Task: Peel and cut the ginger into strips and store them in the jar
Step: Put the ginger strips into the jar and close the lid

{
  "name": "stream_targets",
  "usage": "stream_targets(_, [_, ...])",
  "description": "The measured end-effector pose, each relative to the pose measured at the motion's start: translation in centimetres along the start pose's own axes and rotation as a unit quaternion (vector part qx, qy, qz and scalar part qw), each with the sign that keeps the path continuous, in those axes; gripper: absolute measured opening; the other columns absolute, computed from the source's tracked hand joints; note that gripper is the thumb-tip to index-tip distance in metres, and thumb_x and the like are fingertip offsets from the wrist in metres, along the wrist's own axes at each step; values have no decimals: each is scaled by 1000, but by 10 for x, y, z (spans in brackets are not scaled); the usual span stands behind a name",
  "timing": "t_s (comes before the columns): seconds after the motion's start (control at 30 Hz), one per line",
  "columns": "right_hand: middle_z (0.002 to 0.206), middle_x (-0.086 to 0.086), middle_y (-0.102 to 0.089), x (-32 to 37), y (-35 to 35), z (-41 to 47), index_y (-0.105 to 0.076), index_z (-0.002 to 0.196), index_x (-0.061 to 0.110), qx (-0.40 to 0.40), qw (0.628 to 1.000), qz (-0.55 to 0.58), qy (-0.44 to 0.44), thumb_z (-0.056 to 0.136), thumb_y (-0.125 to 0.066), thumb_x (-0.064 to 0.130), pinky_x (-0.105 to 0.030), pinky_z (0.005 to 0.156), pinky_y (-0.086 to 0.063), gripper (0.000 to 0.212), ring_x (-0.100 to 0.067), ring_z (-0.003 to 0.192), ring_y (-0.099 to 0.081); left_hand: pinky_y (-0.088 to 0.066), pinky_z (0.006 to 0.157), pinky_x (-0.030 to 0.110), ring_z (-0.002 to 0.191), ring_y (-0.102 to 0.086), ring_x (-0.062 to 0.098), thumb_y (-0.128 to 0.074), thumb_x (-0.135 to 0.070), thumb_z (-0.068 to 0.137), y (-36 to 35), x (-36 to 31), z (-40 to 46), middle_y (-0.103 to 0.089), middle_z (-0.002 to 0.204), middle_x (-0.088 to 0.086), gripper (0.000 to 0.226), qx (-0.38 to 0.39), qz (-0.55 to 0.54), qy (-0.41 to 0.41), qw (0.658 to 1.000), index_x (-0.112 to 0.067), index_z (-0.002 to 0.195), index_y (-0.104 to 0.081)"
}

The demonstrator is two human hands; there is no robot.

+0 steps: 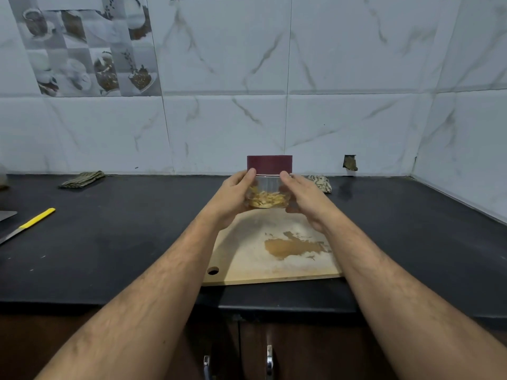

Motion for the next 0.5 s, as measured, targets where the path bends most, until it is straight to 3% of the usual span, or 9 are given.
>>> stream_targets(0.07, [108,-2,-68,2,1,14,-59,122,15,20,999,27,-1,98,-55,42,-32,72,-57,36,-14,87,-68,-58,73,30,97,-69,21,-47,-38,102,3,0,13,-64,121,7,40,19,-3,8,1000,-12,132,-54])
stream_targets(0.17, [117,-5,-67,-7,3,40,-55,126,15,24,999,40,-16,97,-61,32,-40,86,-58,34,-21,97,-70,-58,69,27,93,-69,18,-46,-33,103,11,0,33,-66,113,3,37,17,20,19,999,-12,133,-53])
stream_targets(0.3, [122,-9,-64,-24,0,74,-50,129,11,26,998,52,-40,96,-63,25,-36,87,-58,38,-24,105,-68,-59,69,27,92,-68,14,-46,-28,104,21,9,63,-67,111,2,31,10,38,37,999,-13,129,-55])
stream_targets(0.43, [121,-14,-66,-44,-6,106,-49,131,11,17,998,27,-53,91,-71,25,-47,98,-52,48,-26,107,-67,-51,95,34,104,-63,18,-43,-24,106,32,29,95,-65,120,2,29,8,61,52,997,-14,130,-56])
stream_targets(0.5, [119,-12,-66,-55,-9,119,-50,132,12,17,998,9,-60,89,-73,26,-49,100,-50,51,-25,108,-66,-50,95,33,105,-62,19,-41,-21,106,37,40,110,-65,119,1,27,4,66,63,996,-16,127,-58])
Point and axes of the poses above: each hand's wrist, its own z-axis towards the middle knuckle, its own y-axis out of the back of the hand, x = y × z, the point moved 5 cm from there along z, towards the middle knuckle
